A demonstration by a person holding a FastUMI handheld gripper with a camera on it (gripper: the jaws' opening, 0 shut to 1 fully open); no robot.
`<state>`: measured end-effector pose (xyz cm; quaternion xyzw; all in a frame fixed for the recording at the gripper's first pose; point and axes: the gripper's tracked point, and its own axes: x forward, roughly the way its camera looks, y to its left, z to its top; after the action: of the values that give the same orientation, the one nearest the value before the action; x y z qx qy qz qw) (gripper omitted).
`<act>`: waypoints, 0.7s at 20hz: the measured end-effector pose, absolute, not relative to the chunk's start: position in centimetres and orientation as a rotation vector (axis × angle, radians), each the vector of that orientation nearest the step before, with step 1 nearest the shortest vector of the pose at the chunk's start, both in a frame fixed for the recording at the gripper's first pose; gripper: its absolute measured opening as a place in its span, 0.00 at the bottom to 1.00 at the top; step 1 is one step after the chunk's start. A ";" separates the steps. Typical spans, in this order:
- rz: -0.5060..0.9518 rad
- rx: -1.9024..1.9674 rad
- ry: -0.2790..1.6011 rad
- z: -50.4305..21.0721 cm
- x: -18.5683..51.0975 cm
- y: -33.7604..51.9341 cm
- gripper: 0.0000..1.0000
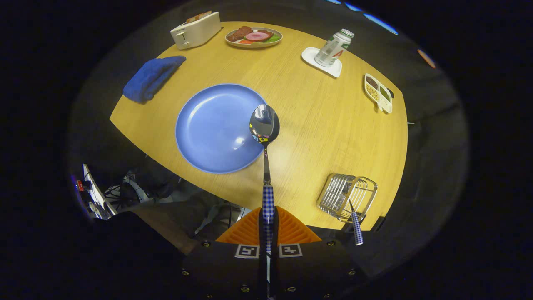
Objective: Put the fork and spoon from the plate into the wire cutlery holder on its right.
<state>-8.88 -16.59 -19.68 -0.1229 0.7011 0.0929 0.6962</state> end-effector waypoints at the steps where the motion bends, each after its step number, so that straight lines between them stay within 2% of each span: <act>1: 0.188 -0.269 1.571 -19.3 -9.2 -17.5 0.03; 8: 0.040 -0.213 1.672 -17.8 -12.1 -24.2 0.03; 14: -0.032 -0.220 1.760 -17.1 -13.8 -27.8 0.03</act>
<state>-13.77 -27.82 -17.15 -0.0961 0.7690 -0.0139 0.6318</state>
